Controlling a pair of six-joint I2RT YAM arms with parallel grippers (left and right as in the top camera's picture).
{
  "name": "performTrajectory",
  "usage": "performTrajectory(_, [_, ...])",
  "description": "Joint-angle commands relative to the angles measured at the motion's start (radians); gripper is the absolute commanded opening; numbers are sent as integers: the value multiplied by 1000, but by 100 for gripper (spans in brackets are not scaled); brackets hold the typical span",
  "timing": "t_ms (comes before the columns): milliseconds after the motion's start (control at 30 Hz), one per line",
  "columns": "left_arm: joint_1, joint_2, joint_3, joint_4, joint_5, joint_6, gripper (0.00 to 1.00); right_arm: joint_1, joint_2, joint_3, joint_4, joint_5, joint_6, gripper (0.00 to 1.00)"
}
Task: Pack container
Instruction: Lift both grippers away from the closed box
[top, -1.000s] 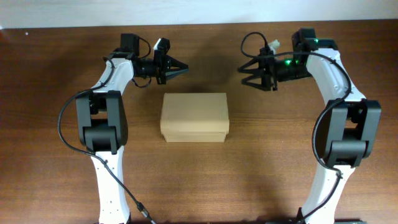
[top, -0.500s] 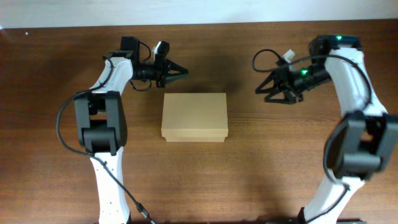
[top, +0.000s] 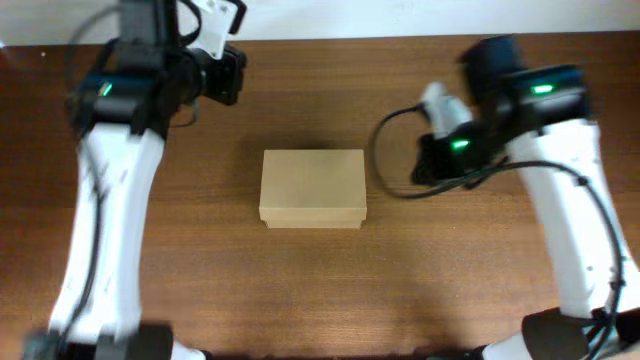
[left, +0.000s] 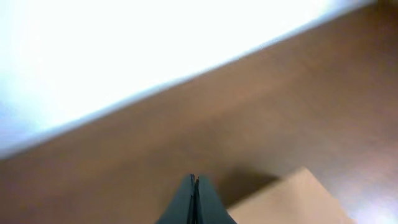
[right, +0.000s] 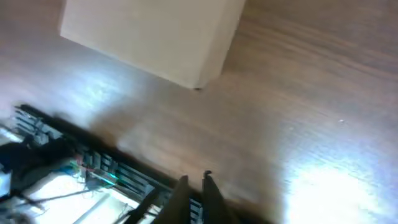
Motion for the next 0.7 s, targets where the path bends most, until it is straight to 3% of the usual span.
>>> performTrajectory(0, [2, -103, 2, 19, -230, 44, 2, 154, 24, 3, 30, 181, 102, 4])
performTrajectory(233, [2, -300, 2, 28, -277, 49, 2, 328, 79, 2, 309, 458, 102, 4])
performTrajectory(400, [2, -369, 2, -24, -318, 66, 2, 340, 147, 2, 542, 468, 40, 4])
performTrajectory(667, [2, -423, 2, -172, -407, 66, 2, 341, 324, 2, 511, 338, 42, 4])
